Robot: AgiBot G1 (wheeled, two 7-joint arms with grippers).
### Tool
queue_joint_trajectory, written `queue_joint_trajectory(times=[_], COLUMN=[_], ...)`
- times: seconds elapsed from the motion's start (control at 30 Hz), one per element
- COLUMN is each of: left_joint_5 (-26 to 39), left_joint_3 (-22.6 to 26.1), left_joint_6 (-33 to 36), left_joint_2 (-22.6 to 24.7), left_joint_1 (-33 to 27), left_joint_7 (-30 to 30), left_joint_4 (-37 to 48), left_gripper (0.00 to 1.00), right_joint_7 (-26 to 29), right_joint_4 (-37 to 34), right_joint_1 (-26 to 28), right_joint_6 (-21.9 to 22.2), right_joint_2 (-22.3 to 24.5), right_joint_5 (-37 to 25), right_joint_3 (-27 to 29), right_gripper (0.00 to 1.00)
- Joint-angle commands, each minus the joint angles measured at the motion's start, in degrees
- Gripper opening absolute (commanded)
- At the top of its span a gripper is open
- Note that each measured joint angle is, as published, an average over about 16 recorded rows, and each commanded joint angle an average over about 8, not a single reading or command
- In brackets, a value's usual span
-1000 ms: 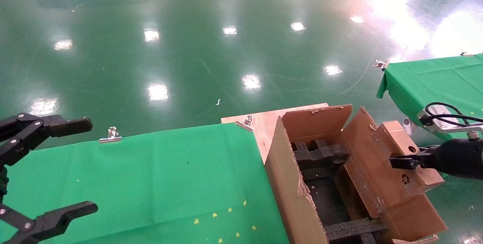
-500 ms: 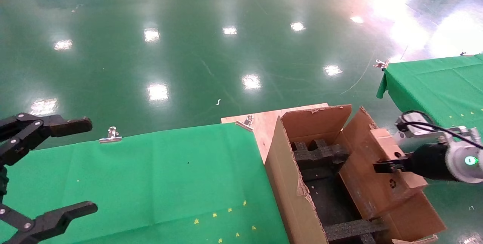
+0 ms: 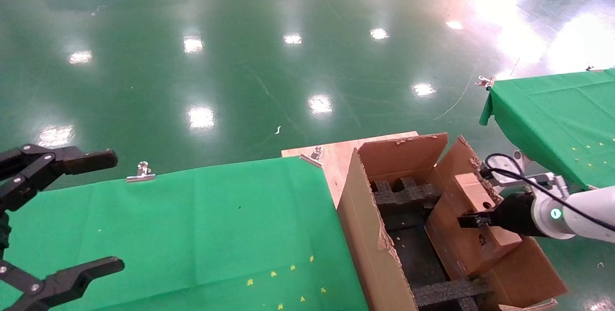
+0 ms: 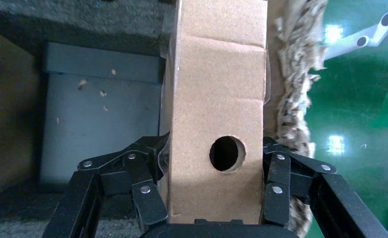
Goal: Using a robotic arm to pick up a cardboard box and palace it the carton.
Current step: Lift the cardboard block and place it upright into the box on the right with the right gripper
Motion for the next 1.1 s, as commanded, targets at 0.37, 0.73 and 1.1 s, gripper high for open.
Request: queue_joint_trajectory(times=[0.37,0.73,1.1], left_joint_5=[-0.01,-0.02,-0.02], left_joint_3=[0.01,0.02,0.03], left_joint_6=[-0.01,-0.01,-0.02], left_joint_2=[-0.01,-0.01,-0.02], left_joint_1=[0.0,-0.01,0.0], left_joint_7=[0.01,0.01,0.02], left_joint_4=[0.0,0.0,0.01], left_gripper=[1.0,1.0,1.0], right_joint_7=[0.68,-2.79,-7.06], right_joint_4=[-7.08,-13.51,-16.37], right_joint_1=[-3.72,-6.57,-8.26], right_joint_6=[3.33,5.42,5.9], right_joint_2=[-5.09,-9.04,-10.78], right_joint_5=[-0.31,3.39,6.69], right_joint_3=[-1.31,-1.89,-2.15], right_gripper=[0.0,0.0,0.5])
